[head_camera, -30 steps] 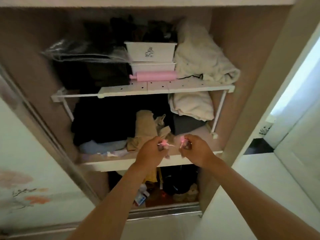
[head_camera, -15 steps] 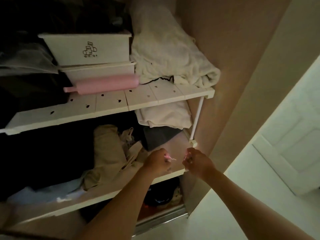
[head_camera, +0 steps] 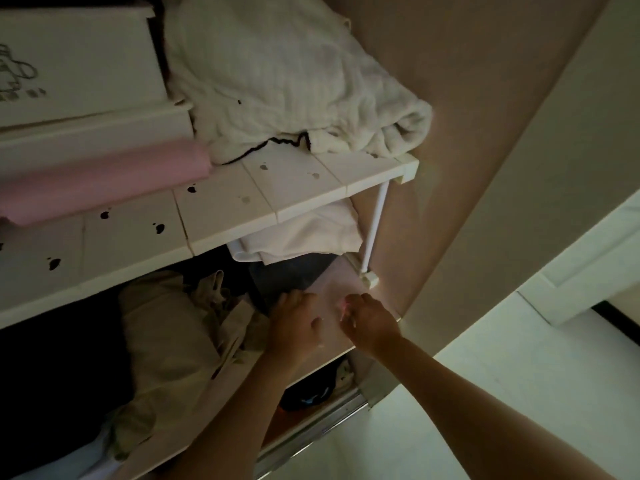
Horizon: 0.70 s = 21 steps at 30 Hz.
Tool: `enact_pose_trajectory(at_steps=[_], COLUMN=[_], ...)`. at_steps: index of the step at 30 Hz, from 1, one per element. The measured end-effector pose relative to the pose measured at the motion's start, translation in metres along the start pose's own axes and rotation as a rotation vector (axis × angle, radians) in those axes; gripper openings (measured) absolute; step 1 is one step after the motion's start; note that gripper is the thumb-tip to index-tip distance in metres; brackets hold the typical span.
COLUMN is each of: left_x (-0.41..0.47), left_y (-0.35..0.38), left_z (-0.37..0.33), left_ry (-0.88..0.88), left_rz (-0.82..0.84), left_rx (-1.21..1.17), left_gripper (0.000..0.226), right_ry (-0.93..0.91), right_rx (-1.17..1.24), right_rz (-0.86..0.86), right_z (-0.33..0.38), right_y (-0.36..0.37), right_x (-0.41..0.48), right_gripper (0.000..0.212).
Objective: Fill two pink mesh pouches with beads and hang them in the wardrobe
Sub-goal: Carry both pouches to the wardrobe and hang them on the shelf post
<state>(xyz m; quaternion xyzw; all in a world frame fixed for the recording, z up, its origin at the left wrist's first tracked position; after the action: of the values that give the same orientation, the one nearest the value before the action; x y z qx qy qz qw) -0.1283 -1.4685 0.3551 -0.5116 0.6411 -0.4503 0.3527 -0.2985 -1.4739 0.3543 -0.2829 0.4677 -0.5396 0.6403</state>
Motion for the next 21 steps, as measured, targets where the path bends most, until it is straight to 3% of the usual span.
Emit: enact_pose_trajectory(at_steps=[3,5,9,12,18,21], left_x=[0.01,0.019,0.031,0.033,0.044,0.057], left_y=[0.001,0.001,0.014,0.029,0.036,0.039], left_z=[-0.013,-0.023,-0.035,-0.039,-0.054,-0.064], left_ry=[0.099,0.122,-0.002,-0.128,-0.193,-0.183], left_rz=[-0.182,-0.217,0.02,0.048,-0.022,0.04], left_rx=[-0.053,-0.161,-0.4,-0.48,-0.668,-0.714], left_gripper=[0.021,0.018,0.031,0.029,0.019,0.012], right_ry=[-0.031,-0.038,-0.025,0.046,0.176,0.193], right_rx=[-0.027,-0.056,-0.01,0.028,0.29,0.332], right_rz=[-0.006,-0.029,-0.068,-0.052,-0.09,-0.123], right_z=[-0.004,-0.01,-0.024,-0.029,-0.033,-0.036], right_y=[-0.002,-0.005,-0.014,-0.011,0.008,0.006], right_x=[0.004,0.004,-0.004,-0.009,-0.01,-0.01], right_gripper=[0.035,0.054,0.069,0.065,0.035,0.028])
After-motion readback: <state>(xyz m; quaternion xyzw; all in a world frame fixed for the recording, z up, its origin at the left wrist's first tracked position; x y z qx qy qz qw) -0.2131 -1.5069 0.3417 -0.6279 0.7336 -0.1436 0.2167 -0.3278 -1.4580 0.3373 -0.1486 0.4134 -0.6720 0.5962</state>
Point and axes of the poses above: each hand's wrist, its own x-axis towards the middle knuckle, its own y-axis out of the palm, z = x × y, the point moved 1 cm from there along x, towards the middle knuckle, and after that the axes turned 7 degrees about y, right-handed, at the moved point
